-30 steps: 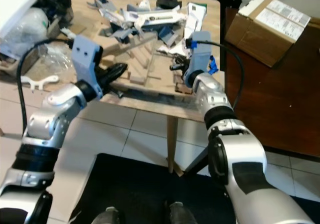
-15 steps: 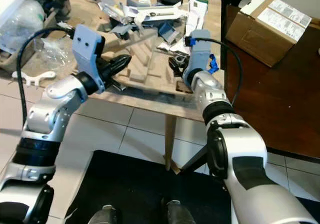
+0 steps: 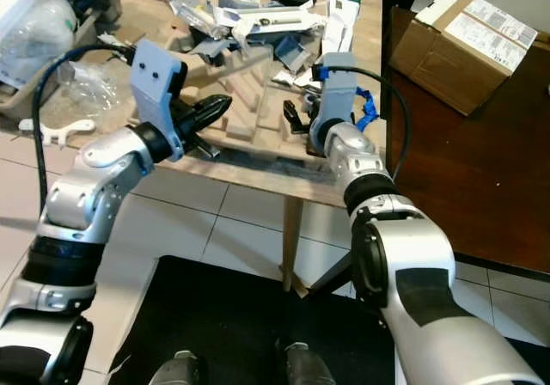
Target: Picking trash to rubbish bin
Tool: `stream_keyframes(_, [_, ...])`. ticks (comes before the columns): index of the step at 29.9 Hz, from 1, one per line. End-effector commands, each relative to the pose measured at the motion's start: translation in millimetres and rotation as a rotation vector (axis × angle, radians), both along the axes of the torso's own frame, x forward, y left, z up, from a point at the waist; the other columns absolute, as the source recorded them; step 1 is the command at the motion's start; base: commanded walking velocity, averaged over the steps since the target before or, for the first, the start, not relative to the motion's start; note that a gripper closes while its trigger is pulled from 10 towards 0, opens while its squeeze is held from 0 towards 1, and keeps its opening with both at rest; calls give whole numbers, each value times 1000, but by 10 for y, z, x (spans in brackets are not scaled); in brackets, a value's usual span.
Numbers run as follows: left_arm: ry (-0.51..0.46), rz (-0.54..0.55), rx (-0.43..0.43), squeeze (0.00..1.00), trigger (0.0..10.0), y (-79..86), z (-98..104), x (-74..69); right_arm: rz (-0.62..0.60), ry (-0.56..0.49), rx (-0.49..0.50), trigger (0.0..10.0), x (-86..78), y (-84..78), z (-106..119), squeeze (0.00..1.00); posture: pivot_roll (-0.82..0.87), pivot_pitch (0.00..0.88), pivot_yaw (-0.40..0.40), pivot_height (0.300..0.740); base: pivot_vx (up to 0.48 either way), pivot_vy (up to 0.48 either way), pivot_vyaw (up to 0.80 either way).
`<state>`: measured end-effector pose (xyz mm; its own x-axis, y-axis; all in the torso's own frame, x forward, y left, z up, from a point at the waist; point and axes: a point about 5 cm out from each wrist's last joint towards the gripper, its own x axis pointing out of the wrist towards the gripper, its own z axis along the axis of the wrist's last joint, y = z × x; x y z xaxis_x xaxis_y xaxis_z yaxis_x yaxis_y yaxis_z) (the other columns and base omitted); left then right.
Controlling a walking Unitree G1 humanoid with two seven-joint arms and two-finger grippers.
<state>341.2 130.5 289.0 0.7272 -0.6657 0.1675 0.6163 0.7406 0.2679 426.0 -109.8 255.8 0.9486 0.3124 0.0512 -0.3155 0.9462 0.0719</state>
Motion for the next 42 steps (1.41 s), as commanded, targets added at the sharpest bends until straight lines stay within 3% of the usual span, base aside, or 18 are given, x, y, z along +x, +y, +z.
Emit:
stream_keyframes(1, [-12, -24, 27, 0, 10000, -41, 29, -40, 31, 71, -21, 10000, -18, 50, -153, 0, 146, 339, -158, 740, 0, 0, 0])
stream_keyframes(3, [-11, -23, 29, 0, 10000, -39, 28, -43, 47, 79, -36, 10000, -24, 74, -171, 0, 146, 339, -161, 740, 0, 0, 0])
stream_keyframes(4, [-10, -23, 31, 0, 10000, -38, 27, -44, 57, 85, -42, 9098, -27, 89, -182, 0, 146, 339, -161, 740, 0, 0, 0])
stream_keyframes(5, [-9, -22, 30, 0, 10000, -38, 27, -46, 64, 96, -38, 4549, -29, 99, -193, 0, 145, 339, -163, 740, 0, 0, 0])
stream_keyframes(6, [-8, -22, 30, 0, 10000, -38, 27, -47, 67, 107, -34, 3686, -31, 104, -203, 0, 145, 339, -163, 740, 0, 0, 0])
stream_keyframes(7, [-8, -22, 30, 0, 10000, -38, 27, -47, 67, 107, -34, 3686, -31, 104, -203, 0, 145, 339, -163, 740, 0, 0, 0])
stream_keyframes(8, [-6, -22, 30, 0, 10000, -37, 25, -48, 70, 118, -28, 2196, -32, 108, -211, 0, 145, 339, -163, 740, 0, 0, 0])
stream_keyframes(10, [-4, -22, 30, 0, 10000, -37, 24, -49, 72, 127, -24, 2196, -33, 111, -220, 0, 145, 339, -163, 740, 0, 0, 0])
stream_keyframes(11, [-2, -22, 30, 0, 10000, -36, 21, -48, 63, 135, -3, 0, -31, 104, -220, 0, 144, 339, -164, 740, 0, 0, 0])
stream_keyframes(31, [12, -22, 33, 0, 10000, -31, 8, -54, 6, 146, 103, 0, -7, -26, -154, 0, 140, 337, -164, 740, 0, 0, 0])
stream_keyframes(35, [10, -21, 29, 0, 10000, -33, 18, -53, 89, 125, 183, 0, -8, -9, -52, 0, 139, 337, -170, 740, 0, 0, 0])
stream_keyframes(37, [10, -23, 28, 0, 10000, -32, 20, -71, 206, 100, 222, 0, -22, -17, 60, 0, 140, 335, -172, 740, 0, 0, 0])
stream_keyframes(42, [12, -23, 29, 0, 10000, -26, 14, -77, 272, 73, 242, 0, -33, -80, 146, 0, 135, 329, -167, 740, 0, 0, 0])
